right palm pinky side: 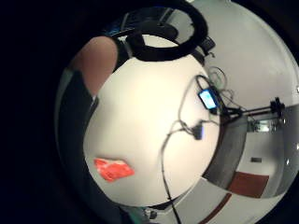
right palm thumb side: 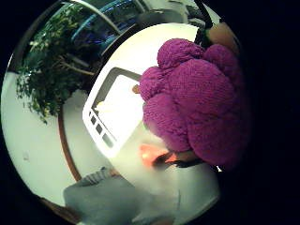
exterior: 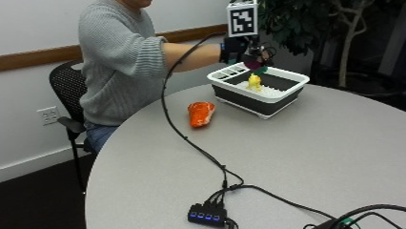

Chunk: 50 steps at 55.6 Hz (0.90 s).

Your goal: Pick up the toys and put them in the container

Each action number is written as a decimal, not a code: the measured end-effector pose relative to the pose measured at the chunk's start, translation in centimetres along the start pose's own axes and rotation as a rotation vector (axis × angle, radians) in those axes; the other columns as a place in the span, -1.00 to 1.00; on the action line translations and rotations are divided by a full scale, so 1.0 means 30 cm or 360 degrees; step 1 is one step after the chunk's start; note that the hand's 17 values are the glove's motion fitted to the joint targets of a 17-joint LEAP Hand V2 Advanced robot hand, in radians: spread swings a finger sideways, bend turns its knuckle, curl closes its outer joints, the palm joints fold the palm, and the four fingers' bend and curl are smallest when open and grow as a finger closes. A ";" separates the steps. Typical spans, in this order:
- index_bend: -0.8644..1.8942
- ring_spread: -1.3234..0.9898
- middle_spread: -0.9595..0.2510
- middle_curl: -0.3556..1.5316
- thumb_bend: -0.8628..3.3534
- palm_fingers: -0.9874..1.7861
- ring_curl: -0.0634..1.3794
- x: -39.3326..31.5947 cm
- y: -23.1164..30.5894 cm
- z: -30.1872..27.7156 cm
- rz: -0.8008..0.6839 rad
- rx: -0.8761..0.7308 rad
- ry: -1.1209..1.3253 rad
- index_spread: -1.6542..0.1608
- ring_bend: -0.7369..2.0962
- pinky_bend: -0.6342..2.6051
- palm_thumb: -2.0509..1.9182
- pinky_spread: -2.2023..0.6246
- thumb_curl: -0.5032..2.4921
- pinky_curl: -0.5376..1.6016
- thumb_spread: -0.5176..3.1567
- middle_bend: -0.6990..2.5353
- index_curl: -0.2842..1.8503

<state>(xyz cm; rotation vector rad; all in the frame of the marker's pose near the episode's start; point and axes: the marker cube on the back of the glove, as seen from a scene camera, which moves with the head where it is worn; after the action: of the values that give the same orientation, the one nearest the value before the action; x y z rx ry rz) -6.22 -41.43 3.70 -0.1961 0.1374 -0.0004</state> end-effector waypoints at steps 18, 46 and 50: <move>-0.19 -0.34 0.09 0.09 -0.60 0.05 -0.32 -0.488 -0.215 0.137 -0.0033 -0.0032 0.0119 0.40 0.07 -0.37 0.28 0.54 -0.33 -0.19 -0.03 -0.01 -0.22; -0.32 -0.09 0.26 -0.14 -0.61 -0.43 -0.43 -0.570 -0.083 0.391 -0.0227 -0.0454 -0.0123 0.47 -0.15 -0.14 0.10 0.58 -0.42 -0.10 -0.06 -0.40 -0.37; -0.31 -0.06 0.28 -0.16 -0.60 -0.42 -0.44 -0.559 -0.064 0.375 -0.0252 -0.0435 -0.0138 0.48 -0.17 -0.14 0.09 0.59 -0.43 -0.11 -0.06 -0.43 -0.40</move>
<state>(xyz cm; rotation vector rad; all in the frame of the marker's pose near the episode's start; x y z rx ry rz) -21.27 -40.89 17.28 -0.4786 0.0342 -0.1312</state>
